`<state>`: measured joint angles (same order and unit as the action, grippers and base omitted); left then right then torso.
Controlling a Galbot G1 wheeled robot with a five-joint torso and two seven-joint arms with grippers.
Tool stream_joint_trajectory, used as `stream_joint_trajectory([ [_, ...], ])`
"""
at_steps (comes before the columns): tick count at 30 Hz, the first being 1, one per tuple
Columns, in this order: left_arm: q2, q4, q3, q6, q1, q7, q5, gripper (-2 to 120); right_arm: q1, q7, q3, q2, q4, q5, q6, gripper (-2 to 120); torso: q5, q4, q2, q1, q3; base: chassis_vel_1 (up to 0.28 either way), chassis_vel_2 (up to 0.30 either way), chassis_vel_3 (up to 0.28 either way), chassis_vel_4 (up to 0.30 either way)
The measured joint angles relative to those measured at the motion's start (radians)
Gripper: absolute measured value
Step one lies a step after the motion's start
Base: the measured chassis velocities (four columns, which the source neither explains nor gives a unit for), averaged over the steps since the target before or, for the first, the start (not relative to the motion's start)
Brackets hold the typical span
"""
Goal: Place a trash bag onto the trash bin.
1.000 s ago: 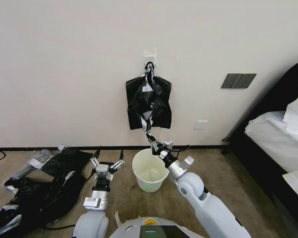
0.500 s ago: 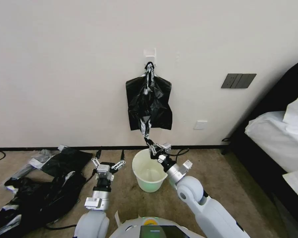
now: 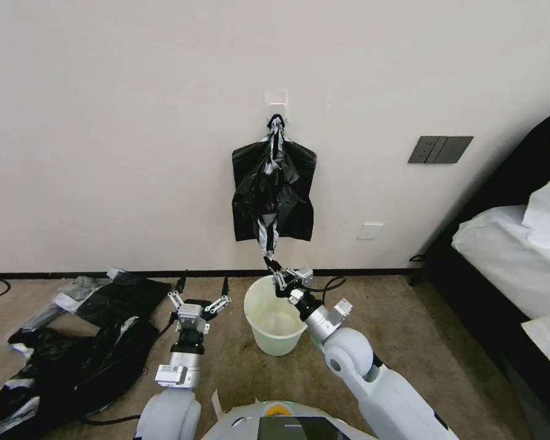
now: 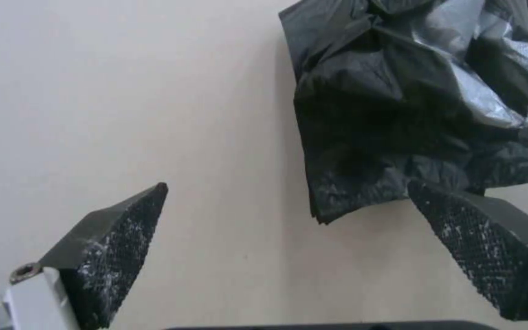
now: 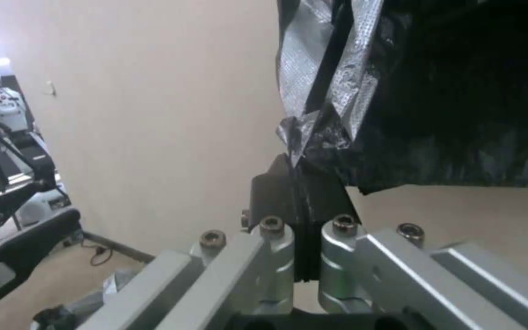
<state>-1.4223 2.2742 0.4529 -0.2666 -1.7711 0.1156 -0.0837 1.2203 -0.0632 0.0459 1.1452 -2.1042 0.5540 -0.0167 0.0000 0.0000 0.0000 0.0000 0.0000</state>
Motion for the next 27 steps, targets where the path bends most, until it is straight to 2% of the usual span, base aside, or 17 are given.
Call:
stream_joint_trajectory([
  [5, 0.011, 0.010, -0.002, 0.012, 0.010, 0.000, 0.011, 100, -0.019, 0.017, 0.019, 0.012, -0.002, 0.015, 0.000, 0, 0.0000, 0.0001, 0.000, 0.000, 0.000, 0.000, 0.000, 0.000, 0.000],
  [9, 0.060, 0.044, -0.006, 0.066, 0.051, 0.000, 0.055, 100, -0.049, 0.047, 0.050, 0.026, -0.009, 0.052, 0.006, 0, -0.0002, 0.0002, 0.000, 0.000, 0.000, 0.000, 0.000, 0.000, 0.000],
  [11, 0.119, 0.072, 0.012, 0.118, 0.093, -0.002, 0.137, 100, -0.063, 0.075, 0.073, 0.034, -0.023, 0.074, 0.016, 0, -0.0002, -0.0001, 0.000, 0.000, 0.000, 0.000, 0.000, 0.000, 0.000],
  [12, 0.119, 0.072, 0.012, 0.118, 0.093, -0.002, 0.137, 100, -0.063, 0.075, 0.073, 0.034, -0.023, 0.074, 0.016, 0, -0.0002, -0.0001, 0.000, 0.000, 0.000, 0.000, 0.000, 0.000, 0.000],
  [14, 0.205, 0.090, 0.033, 0.168, 0.131, -0.002, 0.246, 100, -0.066, 0.099, 0.091, 0.043, -0.037, 0.083, 0.029, 0, -0.0003, 0.0002, 0.000, 0.000, 0.000, 0.000, 0.000, 0.000, 0.000],
  [16, 0.374, 0.113, 0.038, 0.245, 0.224, 0.005, 0.390, 100, -0.067, 0.110, 0.105, 0.050, -0.041, 0.063, 0.034, 0, -0.0004, 0.0002, 0.000, 0.000, 0.000, 0.000, 0.000, 0.000, 0.000],
  [17, 0.374, 0.113, 0.038, 0.245, 0.224, 0.005, 0.390, 100, -0.067, 0.110, 0.105, 0.050, -0.041, 0.063, 0.034, 0, -0.0004, 0.0002, 0.000, 0.000, 0.000, 0.000, 0.000, 0.000, 0.000],
  [20, 0.566, 0.125, -0.021, 0.311, 0.405, 0.012, 0.512, 100, -0.064, 0.111, 0.097, 0.056, -0.043, 0.016, 0.035, 0, -0.0002, -0.0005, 0.000, 0.000, 0.000, 0.000, 0.000, 0.000, 0.000],
  [21, 0.566, 0.125, -0.021, 0.311, 0.405, 0.012, 0.512, 100, -0.064, 0.111, 0.097, 0.056, -0.043, 0.016, 0.035, 0, -0.0002, -0.0005, 0.000, 0.000, 0.000, 0.000, 0.000, 0.000, 0.000],
  [22, 0.600, 0.126, -0.040, 0.322, 0.444, 0.014, 0.542, 100, -0.063, 0.111, 0.095, 0.059, -0.043, 0.006, 0.034, 0, -0.0003, -0.0005, 0.000, 0.000, 0.000, 0.000, 0.000, 0.000, 0.000],
  [24, 0.718, 0.123, -0.131, 0.364, 0.584, 0.022, 0.649, 100, -0.061, 0.110, 0.091, 0.069, -0.042, -0.023, 0.031, 0, 0.0000, 0.0000, 0.000, 0.000, 0.000, 0.000, 0.000, 0.000, 0.000],
  [25, 0.747, 0.114, -0.174, 0.378, 0.638, 0.026, 0.680, 100, -0.060, 0.109, 0.091, 0.071, -0.040, -0.029, 0.030, 0, -0.0001, 0.0002, 0.000, 0.000, 0.000, 0.000, 0.000, 0.000, 0.000],
  [26, 0.747, 0.114, -0.174, 0.378, 0.638, 0.026, 0.680, 100, -0.060, 0.109, 0.091, 0.071, -0.040, -0.029, 0.030, 0, -0.0001, 0.0002, 0.000, 0.000, 0.000, 0.000, 0.000, 0.000, 0.000],
  [27, 0.770, 0.106, -0.211, 0.389, 0.687, 0.028, 0.704, 100, -0.059, 0.108, 0.091, 0.072, -0.039, -0.033, 0.029, 0, -0.0005, 0.0004, 0.000, 0.000, 0.000, 0.000, 0.000, 0.000, 0.000],
])
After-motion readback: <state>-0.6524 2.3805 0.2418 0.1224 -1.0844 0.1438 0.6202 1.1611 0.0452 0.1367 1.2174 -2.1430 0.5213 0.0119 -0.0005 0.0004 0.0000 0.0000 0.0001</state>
